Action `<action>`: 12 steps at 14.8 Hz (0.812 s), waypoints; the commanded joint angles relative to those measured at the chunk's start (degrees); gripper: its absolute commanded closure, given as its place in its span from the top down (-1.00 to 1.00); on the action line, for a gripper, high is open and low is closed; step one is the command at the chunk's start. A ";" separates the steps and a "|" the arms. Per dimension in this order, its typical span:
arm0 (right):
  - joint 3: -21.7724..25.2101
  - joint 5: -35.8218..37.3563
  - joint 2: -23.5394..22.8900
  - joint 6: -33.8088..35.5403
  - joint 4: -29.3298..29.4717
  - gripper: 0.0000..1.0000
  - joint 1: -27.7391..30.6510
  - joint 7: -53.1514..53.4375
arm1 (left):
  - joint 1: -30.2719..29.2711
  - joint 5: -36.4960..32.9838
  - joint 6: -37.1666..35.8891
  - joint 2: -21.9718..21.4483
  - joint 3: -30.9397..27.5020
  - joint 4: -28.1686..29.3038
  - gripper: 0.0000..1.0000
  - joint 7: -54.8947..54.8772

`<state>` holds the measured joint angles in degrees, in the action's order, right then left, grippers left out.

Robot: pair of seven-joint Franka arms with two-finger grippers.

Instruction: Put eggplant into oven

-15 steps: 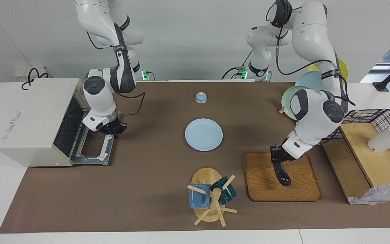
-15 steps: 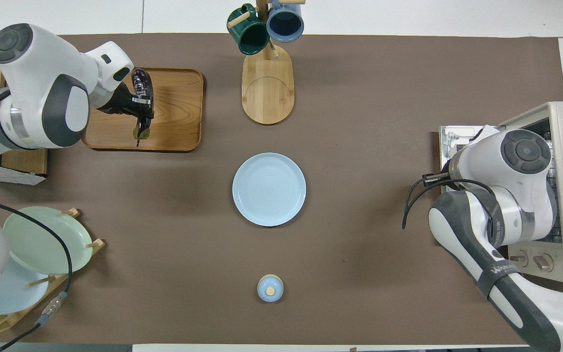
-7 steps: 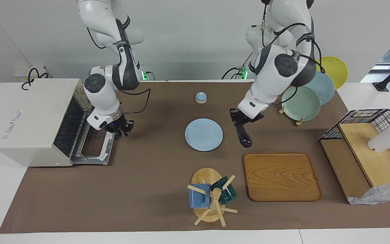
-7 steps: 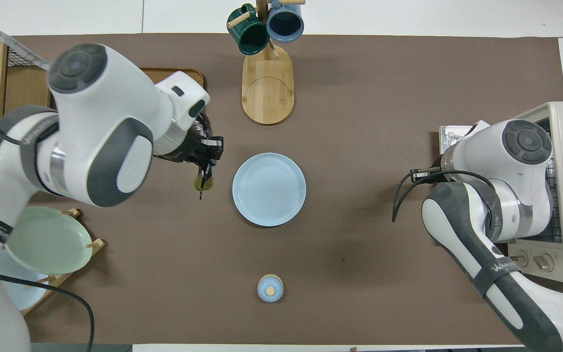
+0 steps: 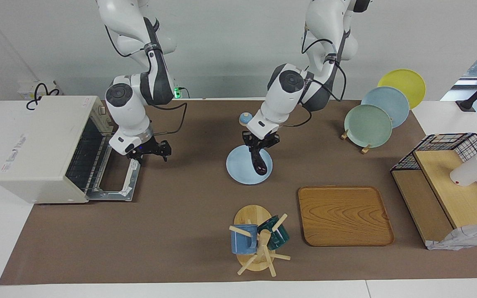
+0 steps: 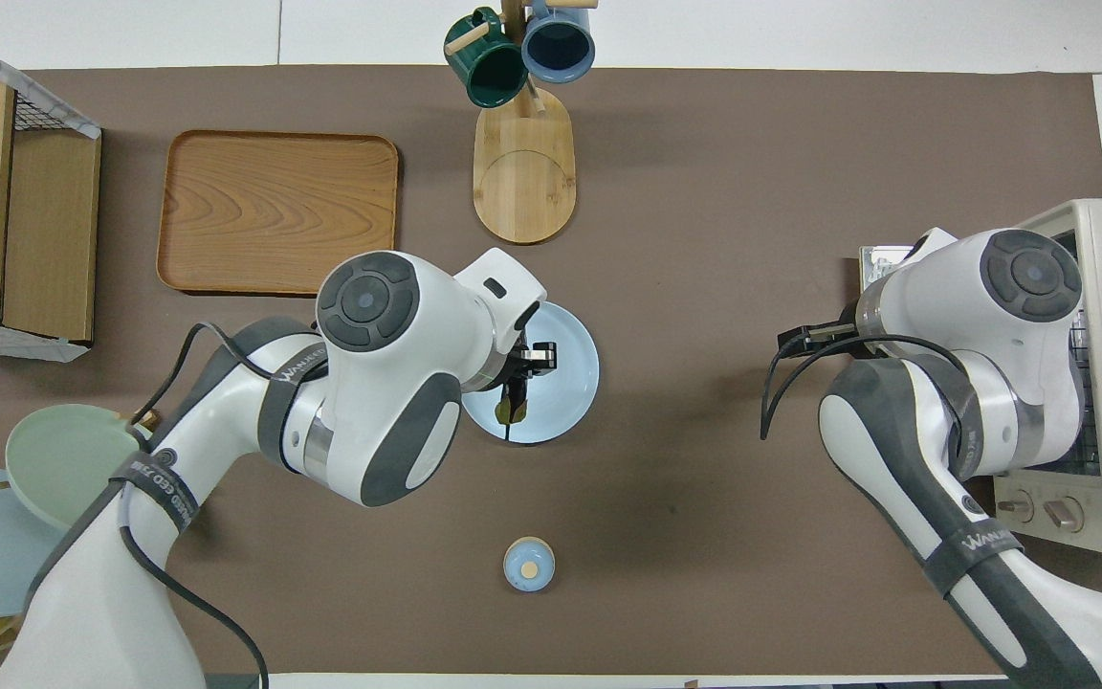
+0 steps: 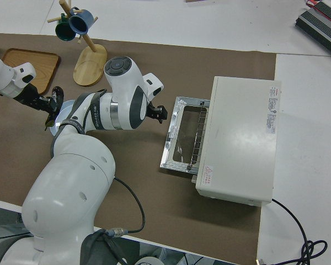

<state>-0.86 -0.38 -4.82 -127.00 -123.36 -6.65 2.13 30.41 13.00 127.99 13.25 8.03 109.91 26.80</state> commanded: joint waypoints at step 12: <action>-0.46 -3.75 -1.51 8.35 6.46 1.00 0.06 -0.11 | 2.55 1.06 6.31 5.03 -1.26 0.92 0.99 -1.66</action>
<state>-0.92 -2.40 -5.67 -119.92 -118.11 -7.44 2.13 32.04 13.00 134.30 19.13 7.84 110.18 26.50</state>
